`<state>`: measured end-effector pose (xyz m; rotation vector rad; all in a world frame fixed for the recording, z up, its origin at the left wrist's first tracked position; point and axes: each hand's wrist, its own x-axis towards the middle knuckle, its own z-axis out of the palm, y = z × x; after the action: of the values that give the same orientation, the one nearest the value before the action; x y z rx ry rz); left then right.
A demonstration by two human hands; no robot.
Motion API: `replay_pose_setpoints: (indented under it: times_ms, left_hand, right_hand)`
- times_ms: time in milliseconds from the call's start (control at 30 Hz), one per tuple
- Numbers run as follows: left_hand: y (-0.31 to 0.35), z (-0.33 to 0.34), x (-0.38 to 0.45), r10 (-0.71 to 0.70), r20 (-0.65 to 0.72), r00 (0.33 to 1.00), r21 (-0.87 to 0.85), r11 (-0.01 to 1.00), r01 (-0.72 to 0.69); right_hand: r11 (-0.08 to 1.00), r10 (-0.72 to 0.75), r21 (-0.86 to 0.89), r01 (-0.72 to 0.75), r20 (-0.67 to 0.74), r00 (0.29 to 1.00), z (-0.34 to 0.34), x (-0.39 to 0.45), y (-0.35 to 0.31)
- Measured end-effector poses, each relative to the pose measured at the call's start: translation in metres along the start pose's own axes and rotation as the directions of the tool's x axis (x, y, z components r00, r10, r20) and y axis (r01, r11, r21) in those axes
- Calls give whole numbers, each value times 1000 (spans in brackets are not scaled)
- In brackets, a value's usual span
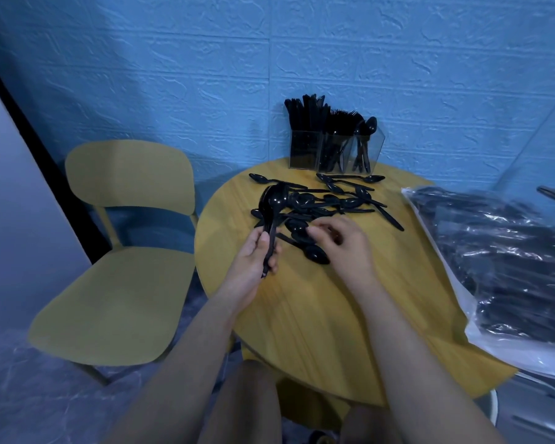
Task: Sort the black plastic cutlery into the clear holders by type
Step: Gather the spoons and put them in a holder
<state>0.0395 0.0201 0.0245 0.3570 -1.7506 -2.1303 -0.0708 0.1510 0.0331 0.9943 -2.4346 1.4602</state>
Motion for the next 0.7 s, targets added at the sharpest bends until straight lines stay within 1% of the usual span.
replay_pose_setpoints:
  times_ms: [67,100,167,233,367,567,633,700]
  left_hand:
    - [1,0,0,-22,-26,999,-64,998,20]
    - [1,0,0,-27,-37,999,-78,997,24]
    - [1,0,0,-21,-45,999,-86,996,17]
    - [2,-1,0,-14,-41,999,-82,997,11]
    - [2,-1,0,-15,-26,1000,-81,997,13]
    - [1,-5,1,-56,-15,998,-173,984,52]
    - [1,-5,1,-62,-15,998,-182,982,58]
    - [1,-4,1,-67,-17,998,-197,978,63]
  right_hand:
    - [981,26,-192,-36,-53,998,-16,4,17]
    - [957,58,-283,-66,-39,998,-21,5,23]
    - [898,152,-426,-115,54,987,-23,5,29]
    - [866,189,-489,-110,116,975,-20,3,31]
    - [867,173,-485,-117,71,982,-23,3,29]
    - [891,153,-444,-100,85,985,-24,0,26]
    - [925,172,-357,-130,87,981,-25,-1,25]
    - [959,220,-198,-201,75,973,-25,-2,20]
